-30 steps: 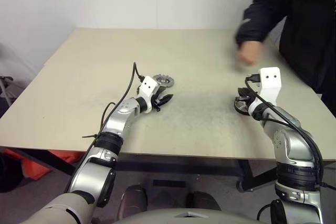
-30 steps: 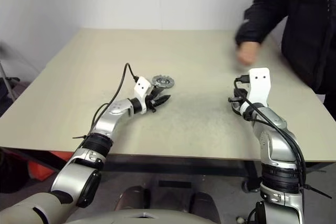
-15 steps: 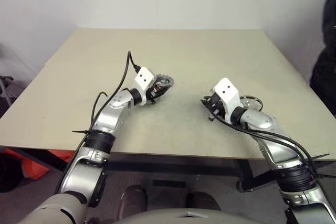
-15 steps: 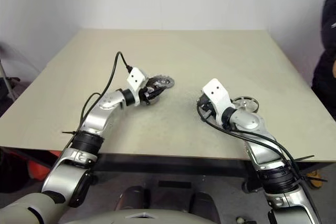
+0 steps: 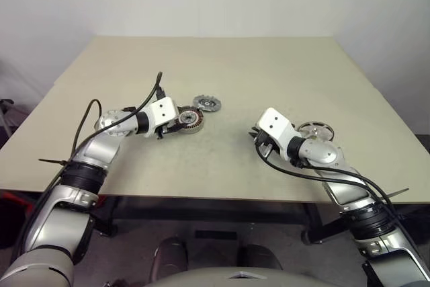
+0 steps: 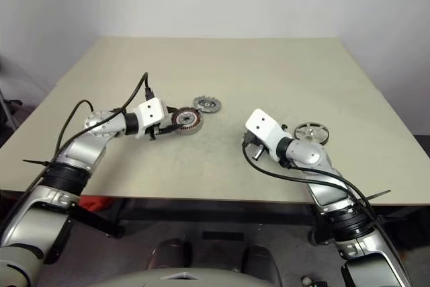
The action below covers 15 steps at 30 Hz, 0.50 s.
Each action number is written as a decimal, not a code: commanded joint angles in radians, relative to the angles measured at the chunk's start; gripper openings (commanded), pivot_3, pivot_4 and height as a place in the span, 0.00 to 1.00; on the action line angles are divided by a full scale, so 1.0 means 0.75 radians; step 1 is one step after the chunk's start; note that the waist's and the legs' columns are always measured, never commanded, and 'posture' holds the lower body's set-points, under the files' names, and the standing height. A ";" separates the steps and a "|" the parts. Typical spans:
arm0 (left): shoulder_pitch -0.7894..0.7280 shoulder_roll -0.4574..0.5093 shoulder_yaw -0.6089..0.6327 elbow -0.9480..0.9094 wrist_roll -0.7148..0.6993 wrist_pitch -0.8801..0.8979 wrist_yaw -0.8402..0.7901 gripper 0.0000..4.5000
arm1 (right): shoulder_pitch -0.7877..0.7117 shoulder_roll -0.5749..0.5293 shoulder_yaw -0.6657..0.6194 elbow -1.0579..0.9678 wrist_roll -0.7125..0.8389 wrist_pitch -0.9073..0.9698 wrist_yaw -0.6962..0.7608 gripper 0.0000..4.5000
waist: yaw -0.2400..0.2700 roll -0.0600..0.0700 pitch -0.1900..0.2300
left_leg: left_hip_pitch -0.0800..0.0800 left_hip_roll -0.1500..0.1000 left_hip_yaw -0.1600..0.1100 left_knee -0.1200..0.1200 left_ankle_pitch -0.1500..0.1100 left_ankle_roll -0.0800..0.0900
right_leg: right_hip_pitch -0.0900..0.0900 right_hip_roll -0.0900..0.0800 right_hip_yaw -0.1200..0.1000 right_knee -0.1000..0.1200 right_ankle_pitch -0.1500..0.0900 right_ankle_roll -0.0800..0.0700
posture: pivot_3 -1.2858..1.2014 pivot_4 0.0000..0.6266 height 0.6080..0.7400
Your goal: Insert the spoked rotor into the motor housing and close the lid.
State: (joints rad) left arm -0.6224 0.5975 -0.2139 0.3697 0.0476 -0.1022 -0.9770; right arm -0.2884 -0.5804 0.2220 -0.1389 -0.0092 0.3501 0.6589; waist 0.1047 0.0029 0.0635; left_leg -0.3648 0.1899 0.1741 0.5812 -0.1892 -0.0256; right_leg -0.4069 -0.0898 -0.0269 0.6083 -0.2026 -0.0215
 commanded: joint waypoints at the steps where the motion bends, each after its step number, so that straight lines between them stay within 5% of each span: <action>1: -0.099 0.045 -0.008 0.076 0.007 -0.098 -0.094 0.66 | -0.018 -0.009 -0.035 -0.102 0.018 -0.029 0.025 0.14 | -0.003 0.000 0.000 | 0.000 0.000 0.000 0.000 0.000 0.000 | 0.000 0.000 0.000 0.000 0.000 0.000 | 0.52 0.00 1.00; 5: -0.186 0.061 -0.049 0.230 0.077 -0.213 -0.118 0.94 | -0.006 -0.003 -0.043 -0.126 -0.031 -0.039 -0.024 0.14 | -0.005 0.000 0.000 | 0.001 -0.001 0.000 0.000 0.000 -0.001 | 0.001 0.000 0.000 0.000 0.000 0.000 | 0.52 0.00 1.00; 15: -0.422 0.034 -0.193 0.661 0.216 -0.542 -0.313 0.94 | 0.014 0.047 -0.037 -0.136 -0.094 -0.052 -0.118 0.14 | -0.005 0.000 0.000 | 0.001 -0.001 0.000 0.000 0.002 -0.004 | 0.000 0.000 0.000 0.000 0.000 0.000 | 0.52 0.00 1.00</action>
State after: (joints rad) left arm -0.8886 0.6183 -0.3504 0.8280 0.1866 -0.4513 -1.1965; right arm -0.2672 -0.5480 0.2090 -0.1943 -0.0676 0.3323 0.5842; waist 0.1012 0.0025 0.0636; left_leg -0.3644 0.1895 0.1741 0.5813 -0.1875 -0.0286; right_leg -0.4064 -0.0900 -0.0266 0.6088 -0.2025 -0.0216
